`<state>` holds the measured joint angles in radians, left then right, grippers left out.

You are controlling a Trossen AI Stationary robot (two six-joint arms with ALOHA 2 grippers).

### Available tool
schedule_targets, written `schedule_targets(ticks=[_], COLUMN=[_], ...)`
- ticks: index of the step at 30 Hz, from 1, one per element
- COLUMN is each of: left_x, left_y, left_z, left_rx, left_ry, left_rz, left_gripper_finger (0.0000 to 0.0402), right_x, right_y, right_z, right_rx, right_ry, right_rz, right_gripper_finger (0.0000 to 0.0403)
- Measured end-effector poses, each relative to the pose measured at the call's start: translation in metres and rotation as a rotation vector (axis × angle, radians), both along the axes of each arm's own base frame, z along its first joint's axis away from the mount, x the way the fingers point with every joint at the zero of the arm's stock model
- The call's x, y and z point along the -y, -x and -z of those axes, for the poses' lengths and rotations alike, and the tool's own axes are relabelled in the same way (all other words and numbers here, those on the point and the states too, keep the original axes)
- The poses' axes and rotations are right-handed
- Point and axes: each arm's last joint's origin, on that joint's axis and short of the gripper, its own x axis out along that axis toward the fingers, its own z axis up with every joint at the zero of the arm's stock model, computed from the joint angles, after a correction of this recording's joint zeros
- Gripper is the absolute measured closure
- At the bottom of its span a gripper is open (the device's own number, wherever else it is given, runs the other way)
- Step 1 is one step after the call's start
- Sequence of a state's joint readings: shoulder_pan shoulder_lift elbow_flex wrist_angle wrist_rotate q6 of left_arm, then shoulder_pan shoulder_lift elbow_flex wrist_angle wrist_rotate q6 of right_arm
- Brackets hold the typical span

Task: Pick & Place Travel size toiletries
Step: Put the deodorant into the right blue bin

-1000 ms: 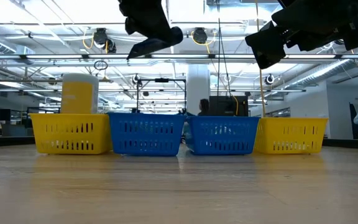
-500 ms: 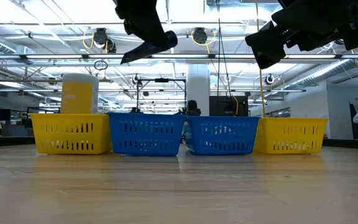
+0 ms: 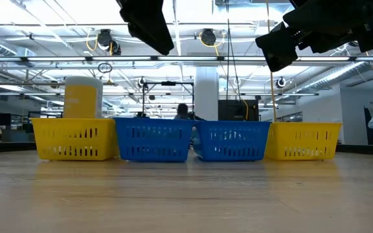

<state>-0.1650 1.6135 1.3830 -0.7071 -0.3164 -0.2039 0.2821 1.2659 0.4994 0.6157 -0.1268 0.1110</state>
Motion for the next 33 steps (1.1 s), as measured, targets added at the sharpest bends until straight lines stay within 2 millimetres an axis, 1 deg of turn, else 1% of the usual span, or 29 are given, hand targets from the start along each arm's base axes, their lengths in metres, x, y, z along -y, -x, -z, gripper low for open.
schedule_targets(ticks=[7,11,16,18,21,22,24,28,30,33], left_x=[-0.002,-0.01,-0.028,-0.038,-0.062,-0.072,-0.091,-0.128,-0.141,-0.156], left_y=[0.0,-0.001,-0.001,-0.002,-0.003,-0.003,-0.003,0.0,-0.001,-0.005], left_z=[0.0,0.0,-0.001,-0.002,-0.001,0.001,0.005,0.011,0.018,0.031], left_rx=[0.003,-0.004,-0.085,-0.102,-0.111,-0.115,-0.095,-0.009,0.009,0.01], left_ry=[-0.008,-0.082,-0.319,-0.36,-0.356,-0.343,-0.265,0.026,0.154,0.251], left_rz=[-0.017,-0.04,0.035,0.045,-0.025,-0.066,-0.188,-0.439,-0.52,-0.602], left_gripper_finger=[0.0188,0.0188,0.0188,0.0188,0.0188,0.0188,0.0188,0.0188,0.0188,0.0188], right_x=[0.0,0.0,0.0,0.0,0.0,0.0,0.0,0.0,0.0,0.0], right_y=[0.0,0.0,0.0,0.0,0.0,0.0,0.0,0.0,0.0,0.0], right_z=[0.0,0.0,0.0,0.0,0.0,0.0,0.0,0.0,0.0,0.0], right_rx=[0.0,0.0,0.0,0.0,0.0,0.0,0.0,0.0,0.001,0.004], right_ry=[0.0,0.0,0.0,0.0,0.0,0.0,0.0,0.0,0.0,-0.001], right_rz=[0.0,0.0,0.0,0.0,0.0,0.0,0.0,0.0,0.0,0.0], right_gripper_finger=[0.0193,0.0193,0.0193,0.0193,0.0193,0.0193,0.0193,0.0193,0.0193,0.0193])
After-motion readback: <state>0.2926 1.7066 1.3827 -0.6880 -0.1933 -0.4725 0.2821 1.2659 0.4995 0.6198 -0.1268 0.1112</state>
